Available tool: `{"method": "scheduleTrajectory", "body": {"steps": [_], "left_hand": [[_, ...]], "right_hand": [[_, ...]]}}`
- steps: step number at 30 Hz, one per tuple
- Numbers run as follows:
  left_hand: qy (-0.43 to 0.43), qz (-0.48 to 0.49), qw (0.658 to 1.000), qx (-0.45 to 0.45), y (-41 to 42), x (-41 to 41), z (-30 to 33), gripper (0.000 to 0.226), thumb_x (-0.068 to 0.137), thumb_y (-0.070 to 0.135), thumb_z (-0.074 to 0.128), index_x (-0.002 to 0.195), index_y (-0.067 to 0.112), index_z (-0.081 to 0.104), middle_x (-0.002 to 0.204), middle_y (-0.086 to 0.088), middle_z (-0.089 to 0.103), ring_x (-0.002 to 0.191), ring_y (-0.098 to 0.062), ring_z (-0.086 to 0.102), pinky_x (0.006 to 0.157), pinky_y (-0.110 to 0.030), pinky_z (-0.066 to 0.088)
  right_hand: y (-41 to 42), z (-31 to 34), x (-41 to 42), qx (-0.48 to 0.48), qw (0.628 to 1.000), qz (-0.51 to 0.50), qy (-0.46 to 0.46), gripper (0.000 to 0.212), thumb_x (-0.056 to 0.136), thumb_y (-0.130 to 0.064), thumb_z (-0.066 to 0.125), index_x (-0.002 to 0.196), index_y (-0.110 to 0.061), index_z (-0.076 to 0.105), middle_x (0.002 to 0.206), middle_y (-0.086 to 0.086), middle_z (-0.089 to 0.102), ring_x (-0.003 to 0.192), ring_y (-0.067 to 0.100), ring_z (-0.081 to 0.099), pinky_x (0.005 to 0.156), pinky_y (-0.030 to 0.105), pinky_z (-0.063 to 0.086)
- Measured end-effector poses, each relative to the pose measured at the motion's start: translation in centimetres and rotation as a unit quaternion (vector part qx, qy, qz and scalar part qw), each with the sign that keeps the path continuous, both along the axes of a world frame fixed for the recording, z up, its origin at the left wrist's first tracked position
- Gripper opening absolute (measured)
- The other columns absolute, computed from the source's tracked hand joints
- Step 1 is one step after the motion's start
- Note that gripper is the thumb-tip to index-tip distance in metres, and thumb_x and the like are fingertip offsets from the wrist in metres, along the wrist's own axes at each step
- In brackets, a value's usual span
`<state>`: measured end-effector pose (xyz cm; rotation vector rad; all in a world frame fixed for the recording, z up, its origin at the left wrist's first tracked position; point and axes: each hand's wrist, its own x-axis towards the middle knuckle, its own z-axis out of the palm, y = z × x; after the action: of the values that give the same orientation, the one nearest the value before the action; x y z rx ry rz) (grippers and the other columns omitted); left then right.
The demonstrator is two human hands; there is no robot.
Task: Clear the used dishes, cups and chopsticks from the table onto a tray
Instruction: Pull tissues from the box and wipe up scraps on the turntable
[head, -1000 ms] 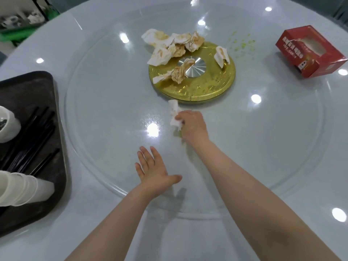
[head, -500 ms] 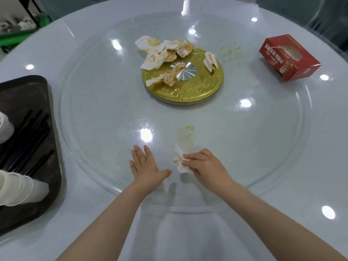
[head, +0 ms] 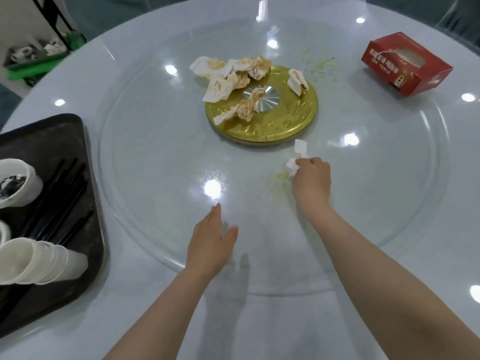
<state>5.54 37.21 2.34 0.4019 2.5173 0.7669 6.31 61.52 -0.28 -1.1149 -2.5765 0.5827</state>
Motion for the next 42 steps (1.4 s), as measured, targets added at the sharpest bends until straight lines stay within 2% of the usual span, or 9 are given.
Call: {"method": "scheduleTrajectory", "body": {"steps": [7, 14, 16, 19, 23, 28, 34, 37, 42], "left_hand": [[0.032, -0.001, 0.999, 0.007, 0.3, 1.1, -0.3, 0.063, 0.097, 0.039, 0.047, 0.153, 0.027, 0.02, 0.161, 0.009, 0.017, 0.145, -0.015, 0.023, 0.112, -0.032, 0.024], [0.011, 0.016, 0.998, 0.052, -0.8, -1.6, 0.1, 0.076, 0.087, 0.031, 0.066, 0.151, 0.03, 0.024, 0.143, 0.008, 0.049, 0.123, -0.012, 0.052, 0.094, -0.026, 0.04], [0.047, -0.025, 0.998, 0.024, -1.5, -3.1, 0.1, 0.086, 0.082, 0.031, 0.073, 0.151, 0.025, 0.023, 0.147, 0.004, 0.044, 0.13, -0.014, 0.045, 0.101, -0.028, 0.037], [0.1, -0.105, 0.983, -0.116, -2.5, -5.4, -0.1, 0.106, 0.075, 0.046, 0.077, 0.154, 0.02, 0.011, 0.162, -0.008, 0.01, 0.149, -0.025, 0.009, 0.119, -0.038, 0.013], [0.085, -0.143, 0.956, -0.24, -3.7, -7.1, -1.3, 0.124, 0.068, 0.07, 0.068, 0.152, 0.031, -0.015, 0.16, -0.003, -0.025, 0.147, -0.026, -0.02, 0.116, -0.053, -0.002], [0.058, -0.147, 0.955, -0.251, -2.8, -6.1, -2.4, 0.125, 0.066, 0.077, 0.061, 0.148, 0.035, -0.023, 0.157, 0.0, -0.032, 0.146, -0.026, -0.024, 0.115, -0.058, -0.003], [0.059, -0.149, 0.955, -0.25, -1.1, -3.3, -2.5, 0.124, 0.065, 0.085, 0.05, 0.146, 0.035, -0.028, 0.156, -0.002, -0.035, 0.145, -0.029, -0.025, 0.114, -0.059, -0.003], [0.049, -0.154, 0.954, -0.252, -0.2, -2.1, -2.3, 0.12, 0.068, 0.085, 0.048, 0.145, 0.036, -0.029, 0.155, -0.001, -0.036, 0.145, -0.028, -0.025, 0.114, -0.058, -0.003], [0.055, -0.179, 0.95, -0.251, 0.8, -0.8, -1.6, 0.101, 0.077, 0.081, 0.042, 0.148, 0.042, -0.018, 0.159, 0.002, -0.027, 0.147, -0.027, -0.014, 0.114, -0.052, 0.006]], "right_hand": [[-3.6, 0.0, 0.3, 0.003, 0.993, 0.116, 0.001, 0.032, 0.084, 0.002, 0.05, 0.108, -0.009, 0.068, 0.112, 0.012, 0.06, 0.098, 0.033, 0.046, 0.077, 0.025, 0.029], [-10.3, 0.6, 3.8, -0.036, 0.961, 0.26, 0.089, 0.019, 0.071, 0.006, 0.067, 0.082, -0.006, 0.076, 0.089, 0.01, 0.069, 0.079, 0.037, 0.057, 0.073, 0.028, 0.042], [-9.8, 0.4, 5.2, -0.025, 0.955, 0.277, 0.1, 0.019, 0.065, 0.006, 0.072, 0.078, -0.008, 0.076, 0.086, 0.008, 0.07, 0.073, 0.035, 0.06, 0.069, 0.025, 0.046], [-7.7, 0.4, 7.7, -0.034, 0.961, 0.259, 0.093, 0.022, 0.066, 0.009, 0.075, 0.08, -0.008, 0.077, 0.089, 0.009, 0.072, 0.071, 0.035, 0.061, 0.072, 0.023, 0.044], [-3.3, 0.4, 11.6, 0.008, 0.981, 0.176, 0.087, 0.028, 0.062, 0.012, 0.078, 0.081, -0.008, 0.077, 0.091, 0.012, 0.073, 0.07, 0.035, 0.062, 0.072, 0.024, 0.042], [3.1, 0.1, 14.0, 0.01, 0.999, 0.013, 0.039, 0.02, 0.081, 0.004, 0.067, 0.097, -0.005, 0.076, 0.108, 0.014, 0.07, 0.091, 0.041, 0.058, 0.079, 0.028, 0.038], [2.7, -0.5, 11.2, 0.004, 0.991, -0.126, 0.051, 0.027, 0.087, 0.0, 0.054, 0.106, -0.005, 0.072, 0.118, 0.013, 0.064, 0.103, 0.041, 0.049, 0.086, 0.03, 0.036], [2.0, -0.1, 7.9, -0.024, 0.994, -0.095, 0.048, 0.028, 0.089, -0.005, 0.053, 0.112, -0.007, 0.07, 0.12, 0.013, 0.061, 0.106, 0.038, 0.049, 0.085, 0.027, 0.034], [-1.7, -0.2, 2.6, 0.009, 0.996, 0.082, 0.025, 0.033, 0.092, -0.009, 0.047, 0.12, -0.011, 0.063, 0.131, 0.008, 0.054, 0.11, 0.033, 0.047, 0.093, 0.026, 0.026]]}}
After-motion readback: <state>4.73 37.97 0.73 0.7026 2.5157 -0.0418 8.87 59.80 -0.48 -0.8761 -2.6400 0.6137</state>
